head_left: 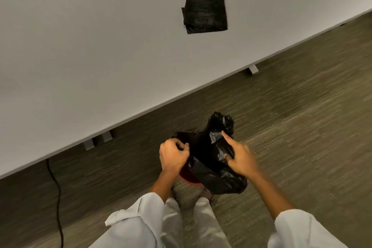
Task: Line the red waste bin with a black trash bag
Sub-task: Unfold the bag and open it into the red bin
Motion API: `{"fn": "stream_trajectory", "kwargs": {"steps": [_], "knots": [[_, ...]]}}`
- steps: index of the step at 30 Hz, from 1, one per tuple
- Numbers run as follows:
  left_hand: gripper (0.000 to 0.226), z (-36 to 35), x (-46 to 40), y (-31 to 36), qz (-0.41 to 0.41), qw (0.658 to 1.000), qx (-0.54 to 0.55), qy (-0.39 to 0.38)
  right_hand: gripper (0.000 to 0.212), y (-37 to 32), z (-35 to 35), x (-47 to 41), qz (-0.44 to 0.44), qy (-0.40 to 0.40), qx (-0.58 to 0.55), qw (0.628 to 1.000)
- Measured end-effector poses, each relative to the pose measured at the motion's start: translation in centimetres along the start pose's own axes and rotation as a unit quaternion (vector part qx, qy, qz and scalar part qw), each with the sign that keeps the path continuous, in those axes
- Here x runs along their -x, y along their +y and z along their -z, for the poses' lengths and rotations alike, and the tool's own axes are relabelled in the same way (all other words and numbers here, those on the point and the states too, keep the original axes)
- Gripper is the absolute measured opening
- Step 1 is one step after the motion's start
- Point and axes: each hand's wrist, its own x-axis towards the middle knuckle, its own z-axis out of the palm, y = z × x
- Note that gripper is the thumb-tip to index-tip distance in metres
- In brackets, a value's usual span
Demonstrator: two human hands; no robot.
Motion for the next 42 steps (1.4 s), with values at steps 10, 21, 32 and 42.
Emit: {"fn": "stream_trajectory", "kwargs": {"steps": [10,21,32,42], "knots": [[0.036,-7.0,-3.1,-7.8,-0.111,0.976,-0.154,-0.106,0.069,7.0,-7.3,-3.3,-0.041,-0.002,0.125,0.991],[0.072,-12.9,-11.0,-16.0,-0.099,0.851,-0.474,-0.204,0.038,14.0,-14.8,-11.7,-0.07,-0.025,0.143,0.987],[0.069,-15.6,-17.3,-18.8,-0.114,0.84,-0.493,-0.197,0.061,18.1,-15.2,-16.9,0.025,-0.043,0.142,0.989],[0.024,-14.0,-21.0,-18.9,-0.223,0.916,-0.32,-0.097,0.045,20.0,-13.8,-23.4,-0.046,-0.134,0.223,0.965]]}}
